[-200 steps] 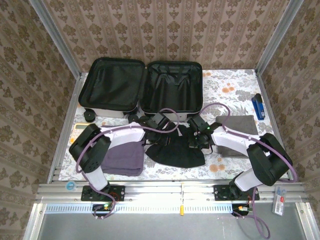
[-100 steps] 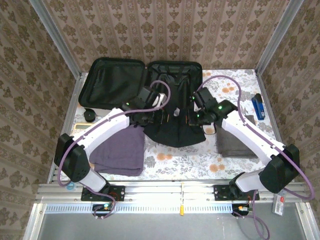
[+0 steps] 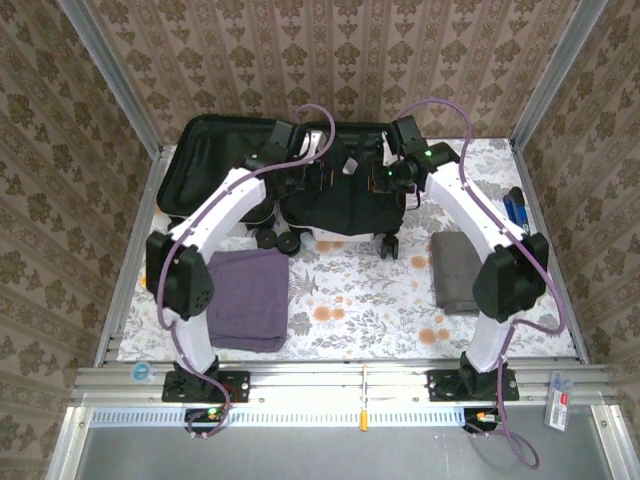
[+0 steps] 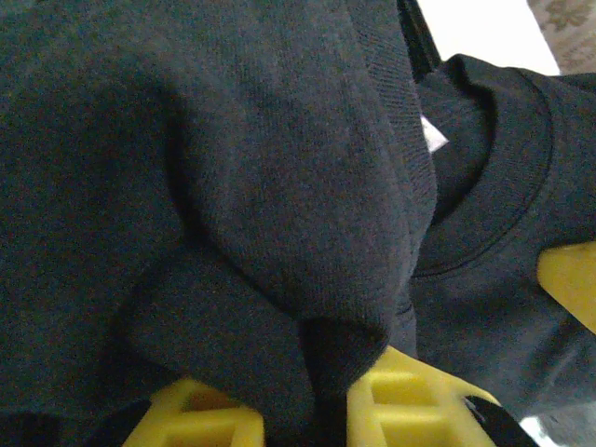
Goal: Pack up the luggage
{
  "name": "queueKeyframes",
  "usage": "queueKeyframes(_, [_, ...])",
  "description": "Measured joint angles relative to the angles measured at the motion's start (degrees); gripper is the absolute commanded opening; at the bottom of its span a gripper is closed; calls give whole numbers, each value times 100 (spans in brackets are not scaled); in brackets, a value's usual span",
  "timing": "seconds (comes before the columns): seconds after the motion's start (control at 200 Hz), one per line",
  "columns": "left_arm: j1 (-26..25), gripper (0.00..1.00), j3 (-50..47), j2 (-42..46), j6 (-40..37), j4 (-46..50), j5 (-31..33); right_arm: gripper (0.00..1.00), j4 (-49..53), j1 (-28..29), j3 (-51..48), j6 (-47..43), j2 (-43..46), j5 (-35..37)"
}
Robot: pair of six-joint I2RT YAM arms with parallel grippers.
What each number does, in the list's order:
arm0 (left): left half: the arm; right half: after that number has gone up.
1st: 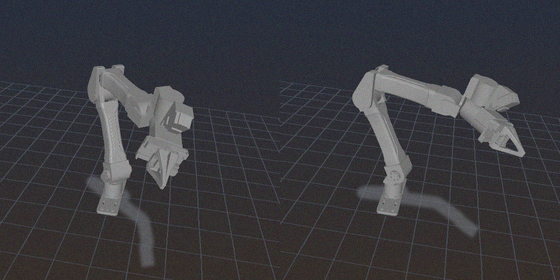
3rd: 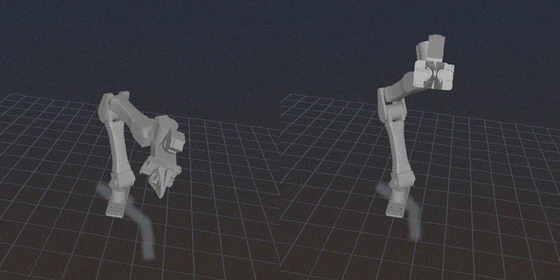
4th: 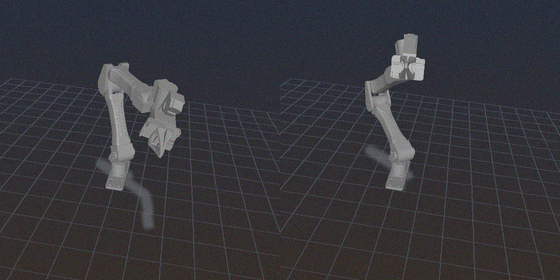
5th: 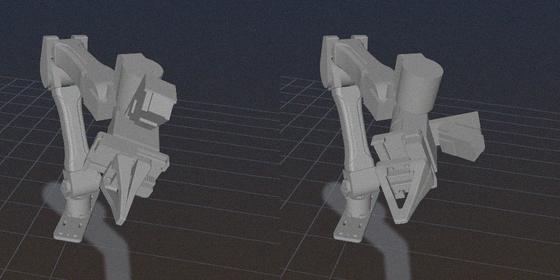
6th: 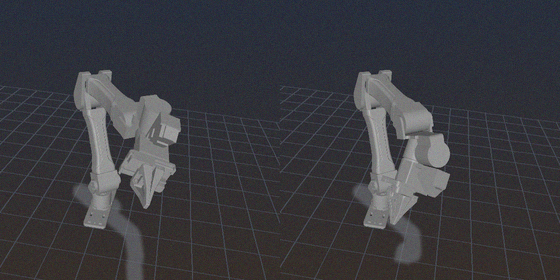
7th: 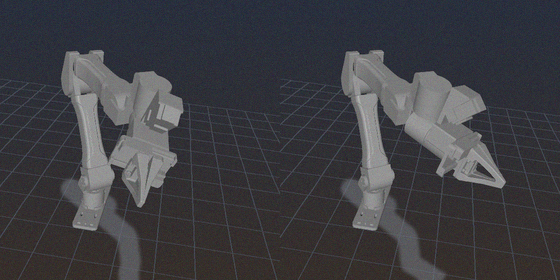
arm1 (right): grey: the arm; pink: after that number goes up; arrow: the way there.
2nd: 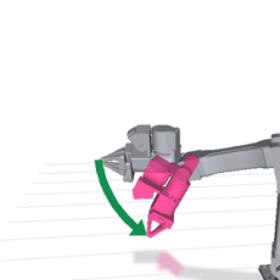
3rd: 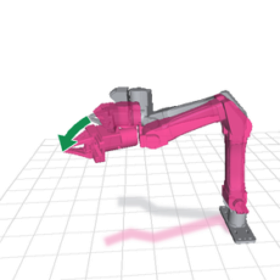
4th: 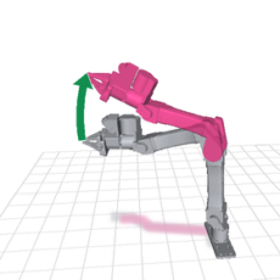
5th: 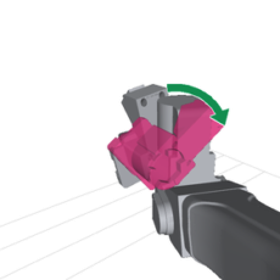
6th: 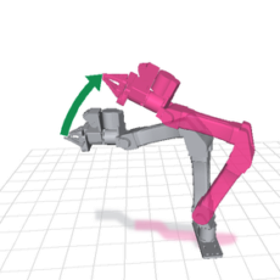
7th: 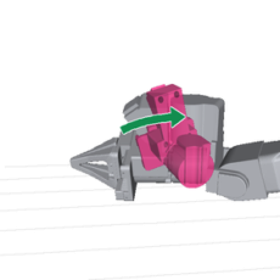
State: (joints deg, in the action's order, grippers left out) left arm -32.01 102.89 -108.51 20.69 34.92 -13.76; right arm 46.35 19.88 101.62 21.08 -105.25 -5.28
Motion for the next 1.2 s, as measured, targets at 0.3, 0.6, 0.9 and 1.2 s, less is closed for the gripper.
queueKeyframes(0.3, [450, 0, 450, -942, -83, -540, -219, 0, -9, -291, 1058, -79, -1200, -70])
queueKeyframes(0.6, [649, 0, 675, -1740, -79, -1233, -326, 6, 74, -437, 2159, -151, -2216, -79])
queueKeyframes(0.9, [892, 61, 1882, -2601, -190, -957, -289, 68, 730, -697, 3985, -262, -3464, -90])
queueKeyframes(1.2, [1150, 66, 2299, -2323, -345, -697, -118, 68, 1099, -1051, 4424, -339, -3462, -79])
